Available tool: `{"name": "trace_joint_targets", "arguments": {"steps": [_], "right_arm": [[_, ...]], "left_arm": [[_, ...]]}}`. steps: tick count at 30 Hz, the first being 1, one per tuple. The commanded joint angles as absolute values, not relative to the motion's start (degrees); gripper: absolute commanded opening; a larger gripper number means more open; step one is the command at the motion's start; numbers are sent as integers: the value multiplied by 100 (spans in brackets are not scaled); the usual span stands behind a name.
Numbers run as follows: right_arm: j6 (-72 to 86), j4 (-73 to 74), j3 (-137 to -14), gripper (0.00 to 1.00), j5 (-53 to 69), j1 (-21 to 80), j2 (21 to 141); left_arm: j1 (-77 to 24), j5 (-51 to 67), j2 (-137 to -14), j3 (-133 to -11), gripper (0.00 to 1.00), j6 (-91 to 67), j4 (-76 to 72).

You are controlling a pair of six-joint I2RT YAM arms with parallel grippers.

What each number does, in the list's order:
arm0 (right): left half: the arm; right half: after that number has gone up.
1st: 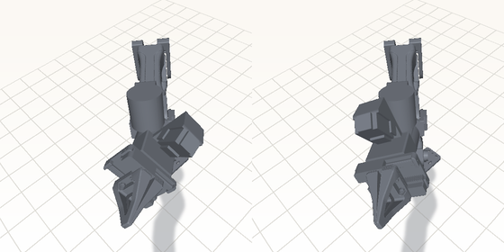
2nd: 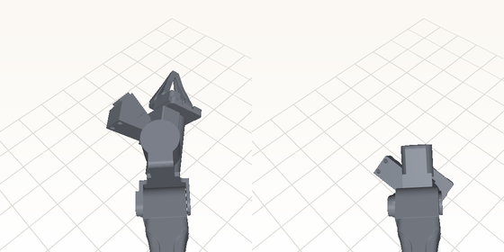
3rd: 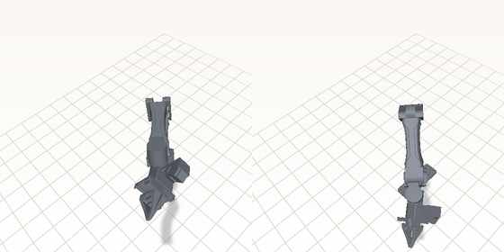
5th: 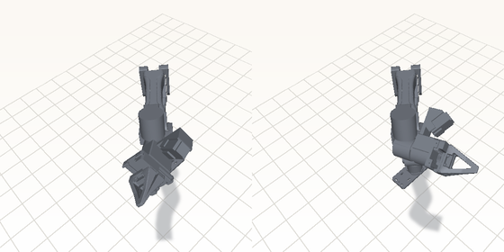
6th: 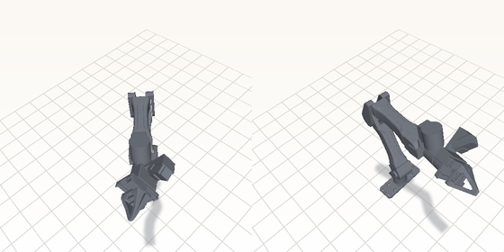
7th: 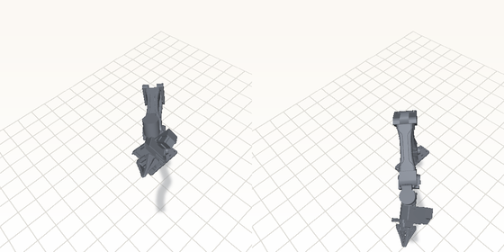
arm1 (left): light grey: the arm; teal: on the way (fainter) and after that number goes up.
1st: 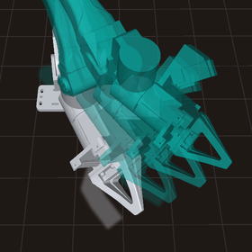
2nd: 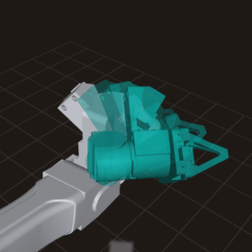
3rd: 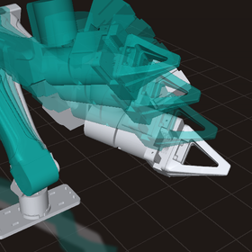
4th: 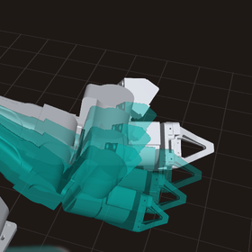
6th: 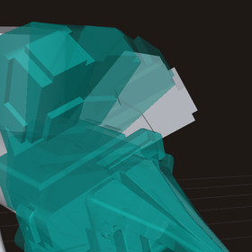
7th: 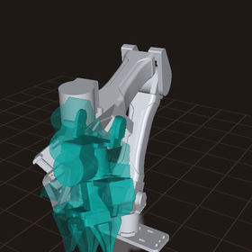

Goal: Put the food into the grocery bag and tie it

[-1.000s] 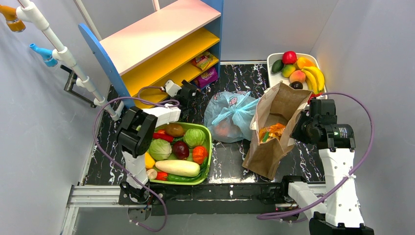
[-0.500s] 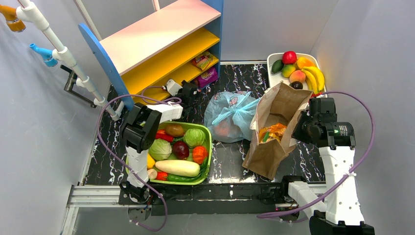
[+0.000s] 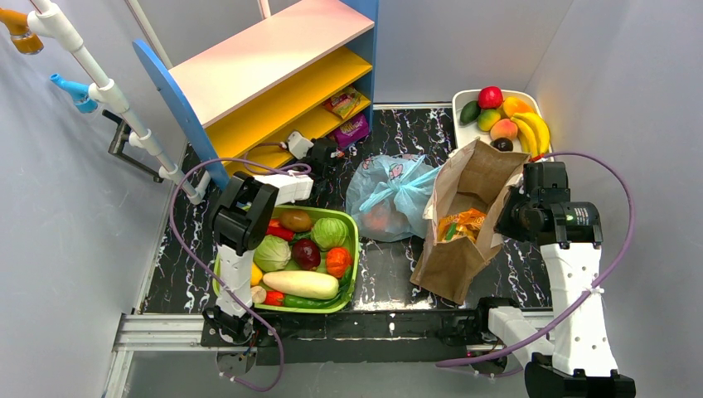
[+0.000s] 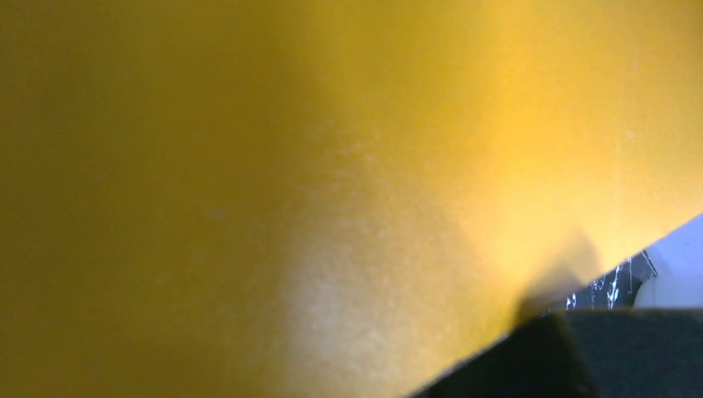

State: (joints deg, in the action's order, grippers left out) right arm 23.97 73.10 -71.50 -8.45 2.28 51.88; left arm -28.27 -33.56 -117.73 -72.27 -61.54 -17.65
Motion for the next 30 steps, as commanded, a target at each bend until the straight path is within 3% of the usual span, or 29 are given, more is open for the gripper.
{"name": "trace_joint_targets", "arguments": {"steps": [1,4,9,21,30], "right_arm": [[2338,7358,-7381,1,-924,255,5207],[2346,7336,-7400,1,-923,255,5227],[2347,7294,-7424,1,-868,254,5277],[2357,7243,-7453,1,-673,255,5300],[2400,7134,-7442,1,-444,249,5347]], "left_arm": [[-2470,-3221,-11752,-7258,37,-6059,-1890],[-2472,-3070,-11575,-7019,32,-6090,-1990],[-2470,-2743,-11200,-6506,15,-6231,-2304],[-2470,-2076,-9921,-5956,0,-6111,-1549],[-2470,-1563,-8841,-5936,0,-5777,-298]]}}
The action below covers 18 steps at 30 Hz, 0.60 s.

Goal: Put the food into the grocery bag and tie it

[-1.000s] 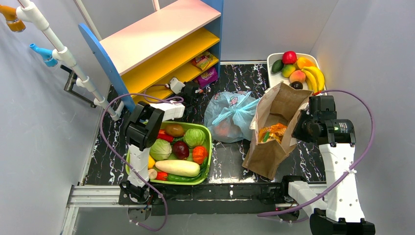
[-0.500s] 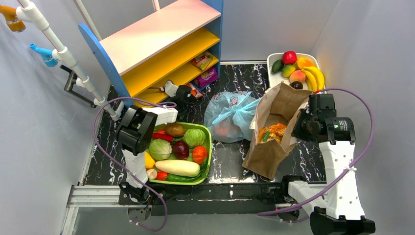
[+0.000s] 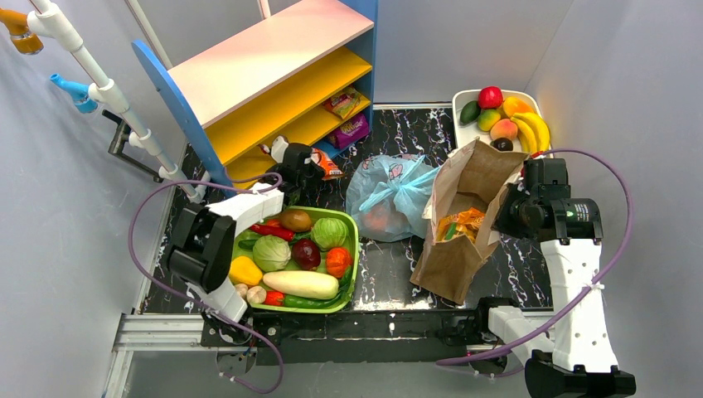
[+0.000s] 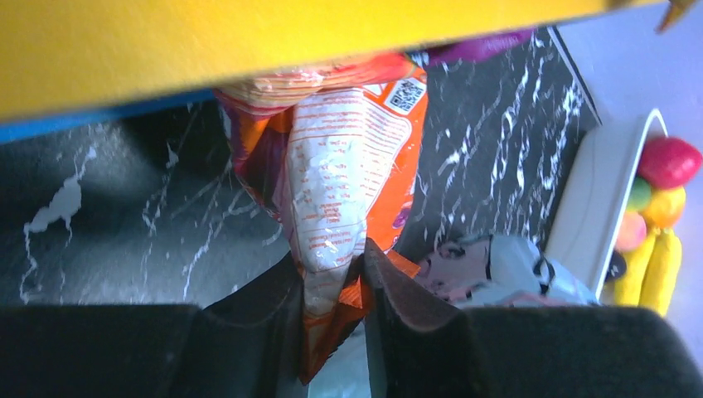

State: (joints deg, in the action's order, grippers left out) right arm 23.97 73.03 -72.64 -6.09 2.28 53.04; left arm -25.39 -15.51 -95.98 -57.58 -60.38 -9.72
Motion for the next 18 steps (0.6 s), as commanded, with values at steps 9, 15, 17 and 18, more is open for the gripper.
{"name": "trace_joint_targets", "arguments": {"steps": [9,15,17,18], "right_arm": [[2406,7200,-7621,1,-479,253,5363],[2403,7199,-7557,1,-438,255,5329],[2406,7200,-7557,1,-416,250,5340],[2407,7201,-7565,1,-406,253,5348]], "left_arm": [[-2470,-769,-7925,-6253,0,-5309,794],[-2472,-262,-7701,-6937,0,-5093,1304],[-2478,-34,-7670,-7178,0,-4987,1441],[-2476,144,-7638,-7272,0,-4952,1512]]}}
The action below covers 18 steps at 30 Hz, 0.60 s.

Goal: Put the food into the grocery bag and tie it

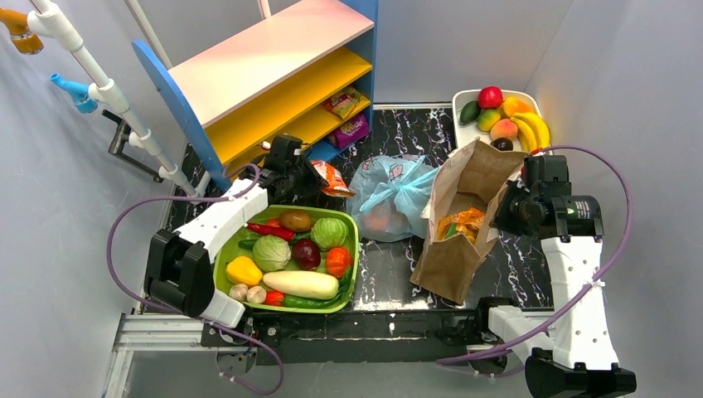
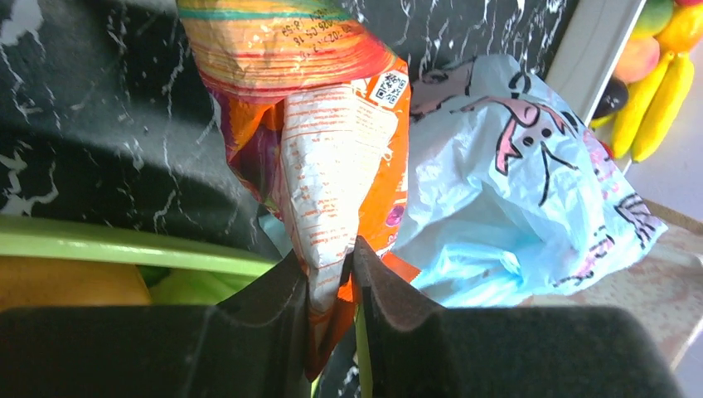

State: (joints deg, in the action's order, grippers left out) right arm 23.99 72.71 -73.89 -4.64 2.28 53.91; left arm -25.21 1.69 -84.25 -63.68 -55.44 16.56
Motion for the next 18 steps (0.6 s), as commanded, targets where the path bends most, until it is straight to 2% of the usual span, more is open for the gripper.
{"name": "trace_joint_targets", "arguments": {"steps": [1,9,18], "right_arm": [[2408,7199,-7574,1,-406,255,5344],[2437,7209,-7623,1,-510,255,5320],[2479,7162,-7810,1,-534,254,5354]], "left_arm": [[-2478,290,-7621,-7369,0,-4878,1547],[-2546,1185,-7549,-8319,0,-4173,1582],[-3275,1760,-8017,-9810,0,-2827,1652]]}}
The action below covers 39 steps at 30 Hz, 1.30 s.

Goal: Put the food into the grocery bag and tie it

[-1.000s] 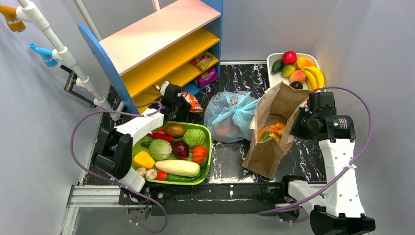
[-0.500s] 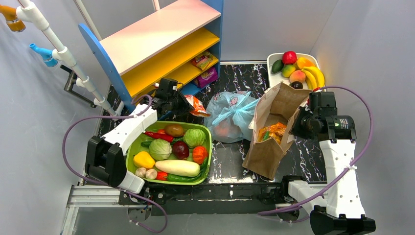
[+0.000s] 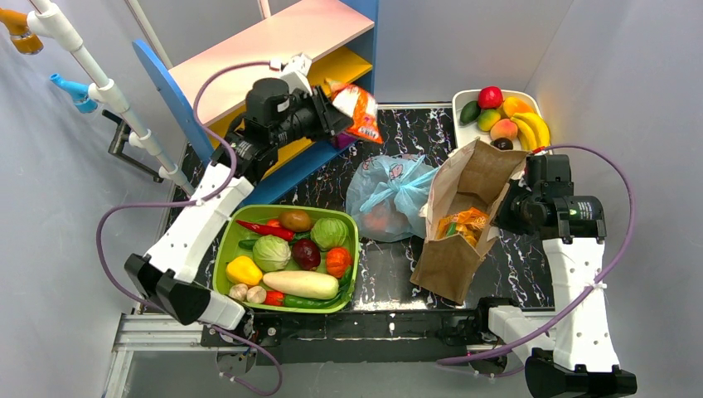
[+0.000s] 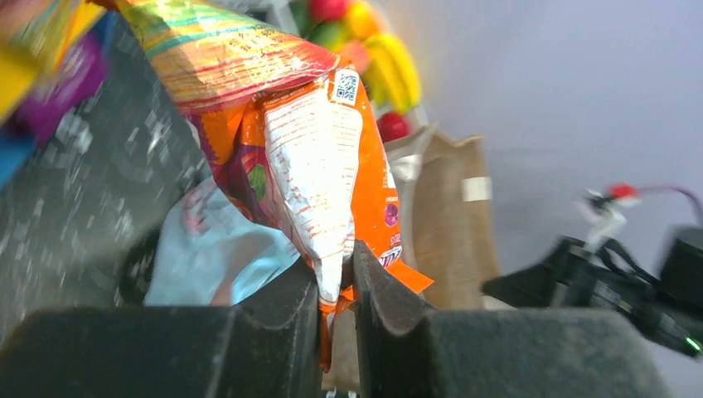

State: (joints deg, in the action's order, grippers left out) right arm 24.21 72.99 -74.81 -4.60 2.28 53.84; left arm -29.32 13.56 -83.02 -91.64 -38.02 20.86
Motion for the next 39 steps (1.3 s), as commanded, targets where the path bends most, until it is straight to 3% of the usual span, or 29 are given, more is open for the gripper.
{"name": "trace_joint_targets", "arguments": {"steps": [1,11,26,39], "right_arm": [[2488,7138,-7825,1,-514,250,5353],[2561,7132,-7842,1,-353,254,5327],[2594,7124,-7676,1,-315,255,5132],[2586,7062,-7482,1,-281,254,4993]], "left_arm": [[-3377,1836,-8104,-9981,0,-2743,1649],[-4054,2960,-9166,-11146,0,-2818,1265],[-5305,2835,-10217,-11626,0,-2632,1115],[-5634,2072,-11322,-12599,0,-2741,1566]]}}
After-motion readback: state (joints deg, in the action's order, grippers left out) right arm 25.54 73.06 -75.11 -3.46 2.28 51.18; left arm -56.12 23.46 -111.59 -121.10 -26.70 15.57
